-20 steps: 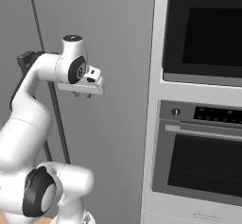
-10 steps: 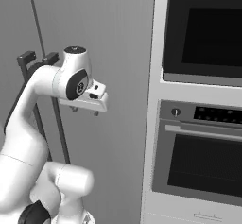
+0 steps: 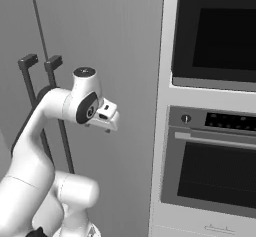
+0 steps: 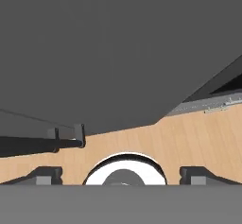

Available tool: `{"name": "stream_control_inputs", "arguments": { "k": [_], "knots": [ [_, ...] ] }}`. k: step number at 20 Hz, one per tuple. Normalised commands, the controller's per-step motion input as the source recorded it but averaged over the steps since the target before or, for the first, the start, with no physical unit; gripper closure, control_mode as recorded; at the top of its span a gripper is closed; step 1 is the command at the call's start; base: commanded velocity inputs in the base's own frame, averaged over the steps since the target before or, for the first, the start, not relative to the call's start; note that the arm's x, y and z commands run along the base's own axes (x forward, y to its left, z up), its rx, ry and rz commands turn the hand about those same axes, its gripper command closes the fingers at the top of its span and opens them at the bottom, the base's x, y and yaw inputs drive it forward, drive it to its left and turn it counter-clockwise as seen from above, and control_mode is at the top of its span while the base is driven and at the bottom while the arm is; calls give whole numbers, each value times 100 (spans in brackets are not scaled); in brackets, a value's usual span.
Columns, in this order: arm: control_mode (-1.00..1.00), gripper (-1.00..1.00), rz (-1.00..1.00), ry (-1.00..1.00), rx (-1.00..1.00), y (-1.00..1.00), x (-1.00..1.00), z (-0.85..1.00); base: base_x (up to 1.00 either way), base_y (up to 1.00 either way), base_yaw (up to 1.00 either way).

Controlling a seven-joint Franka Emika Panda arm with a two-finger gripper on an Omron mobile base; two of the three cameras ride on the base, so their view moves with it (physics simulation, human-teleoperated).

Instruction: Grab a lemon wedge from the fridge and one ice cube from the ice bowl, and put them in the glass of lemonade.

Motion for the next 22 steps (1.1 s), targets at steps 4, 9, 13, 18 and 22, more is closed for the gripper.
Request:
{"name": "stream_control_inputs", "arguments": {
  "k": [4, 9, 13, 18, 22],
  "knots": [
    [-100, -100, -28, 0, -4, 76, 98, -27, 0, 0, 0],
    [-100, -100, -22, 0, -6, 50, 61, -6, 0, 0, 0],
    [-100, -100, -14, 0, -6, 33, 31, 0, 0, 0, 0],
    [100, -100, 0, 0, 0, 0, 0, 0, -24, -16, -18],
    [100, -100, 0, 0, 0, 0, 0, 0, -49, -83, -12]
  ]
}}
